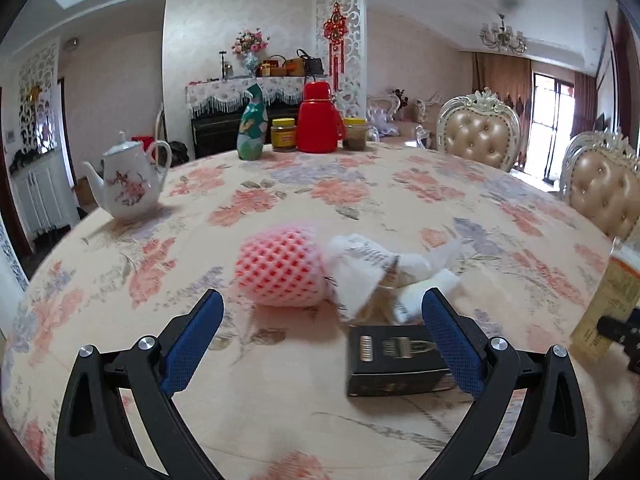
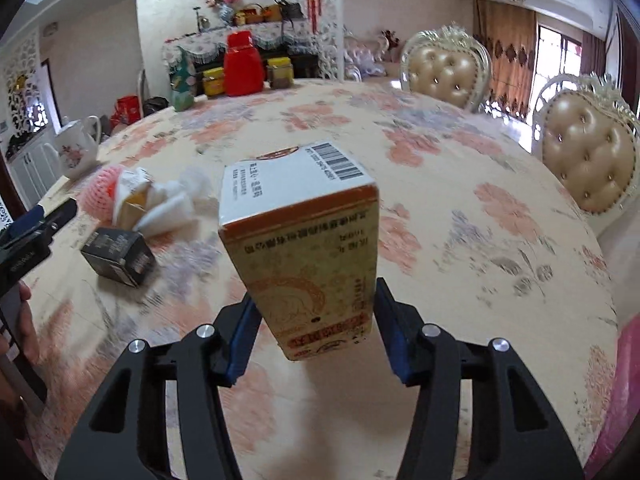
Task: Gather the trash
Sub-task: 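Grasp the tan medicine box with the right tool while the left tool grasps the black box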
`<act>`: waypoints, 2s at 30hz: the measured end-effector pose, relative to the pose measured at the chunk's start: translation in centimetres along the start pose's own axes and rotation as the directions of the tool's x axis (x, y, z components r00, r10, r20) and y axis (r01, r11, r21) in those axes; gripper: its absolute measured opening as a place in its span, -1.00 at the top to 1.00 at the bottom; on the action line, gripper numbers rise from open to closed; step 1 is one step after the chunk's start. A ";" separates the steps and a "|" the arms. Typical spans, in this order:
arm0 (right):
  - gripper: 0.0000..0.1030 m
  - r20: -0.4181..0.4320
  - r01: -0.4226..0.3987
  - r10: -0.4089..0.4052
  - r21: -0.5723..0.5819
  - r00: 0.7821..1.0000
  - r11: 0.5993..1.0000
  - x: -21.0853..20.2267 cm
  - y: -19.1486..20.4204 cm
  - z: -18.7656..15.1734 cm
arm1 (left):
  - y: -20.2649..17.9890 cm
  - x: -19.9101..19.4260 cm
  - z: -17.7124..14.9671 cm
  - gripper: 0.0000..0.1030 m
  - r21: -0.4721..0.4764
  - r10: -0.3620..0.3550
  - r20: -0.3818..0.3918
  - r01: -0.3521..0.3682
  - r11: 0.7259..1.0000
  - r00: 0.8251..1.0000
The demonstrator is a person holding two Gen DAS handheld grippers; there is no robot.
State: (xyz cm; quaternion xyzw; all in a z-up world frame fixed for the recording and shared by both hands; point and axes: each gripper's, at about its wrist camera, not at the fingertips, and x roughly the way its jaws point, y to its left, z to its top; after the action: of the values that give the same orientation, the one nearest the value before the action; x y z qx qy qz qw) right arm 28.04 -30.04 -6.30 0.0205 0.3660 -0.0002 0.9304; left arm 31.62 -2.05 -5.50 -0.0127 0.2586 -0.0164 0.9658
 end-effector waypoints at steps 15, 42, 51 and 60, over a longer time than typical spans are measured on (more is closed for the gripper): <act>-0.04 -0.024 -0.049 0.051 0.071 0.998 0.996 2.3 -1.6 -0.2 | -4.4 -0.6 -2.3 -0.84 -0.054 -0.027 -0.194 0.017 0.998 0.981; -0.03 -0.022 -0.067 0.068 0.066 0.997 0.996 2.1 -1.3 -0.1 | -6.8 2.9 -2.0 0.47 -0.029 -0.039 -0.244 0.033 0.999 0.969; -0.03 -0.024 -0.048 0.050 0.062 0.998 0.997 2.3 -1.2 -0.1 | -3.6 1.1 -2.3 -0.81 -0.176 -0.057 -0.213 0.019 0.984 0.975; -0.03 -0.023 -0.057 0.058 0.062 0.998 0.996 2.2 -1.3 -0.2 | -5.0 4.5 -0.2 -0.81 -0.166 0.015 -0.238 -0.056 0.985 0.971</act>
State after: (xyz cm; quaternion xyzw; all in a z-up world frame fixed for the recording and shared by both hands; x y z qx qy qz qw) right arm 29.48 -31.32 -7.96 0.0598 0.3765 0.0154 0.9243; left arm 35.30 -7.25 -7.73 -0.0892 0.3719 0.0218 0.9237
